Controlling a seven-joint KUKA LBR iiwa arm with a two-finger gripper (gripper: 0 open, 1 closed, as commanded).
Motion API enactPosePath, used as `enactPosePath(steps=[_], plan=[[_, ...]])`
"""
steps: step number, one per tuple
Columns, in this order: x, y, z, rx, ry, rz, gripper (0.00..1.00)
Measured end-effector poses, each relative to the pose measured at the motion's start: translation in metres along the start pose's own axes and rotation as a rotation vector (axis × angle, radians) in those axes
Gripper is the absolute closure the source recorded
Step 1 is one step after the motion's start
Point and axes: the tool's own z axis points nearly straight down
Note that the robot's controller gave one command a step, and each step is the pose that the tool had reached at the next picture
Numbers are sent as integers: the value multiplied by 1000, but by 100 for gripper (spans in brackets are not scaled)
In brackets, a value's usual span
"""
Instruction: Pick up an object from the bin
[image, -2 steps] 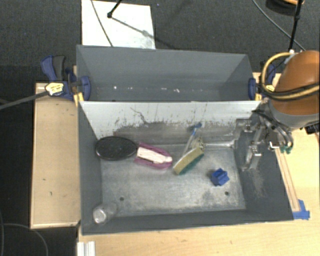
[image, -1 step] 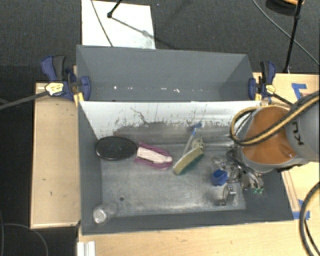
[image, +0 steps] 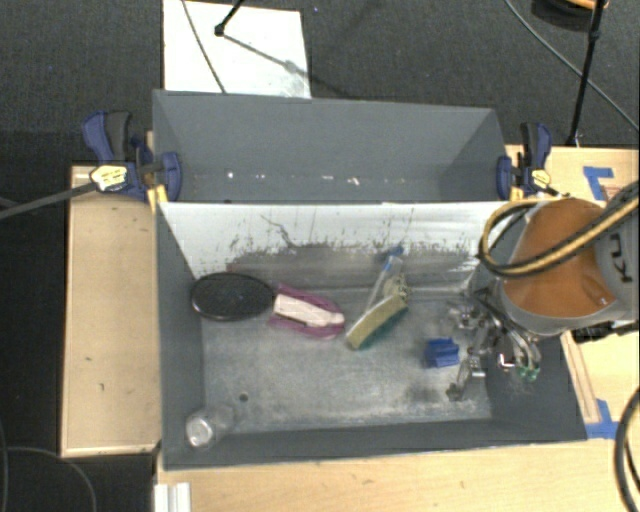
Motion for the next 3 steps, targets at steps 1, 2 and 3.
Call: enactPosePath(steps=[1,2,3], plan=[[-3,11,-5,0,-1,172,0],[0,2,31,0,2,303,0],[15,23,29,0,0,419,0]])
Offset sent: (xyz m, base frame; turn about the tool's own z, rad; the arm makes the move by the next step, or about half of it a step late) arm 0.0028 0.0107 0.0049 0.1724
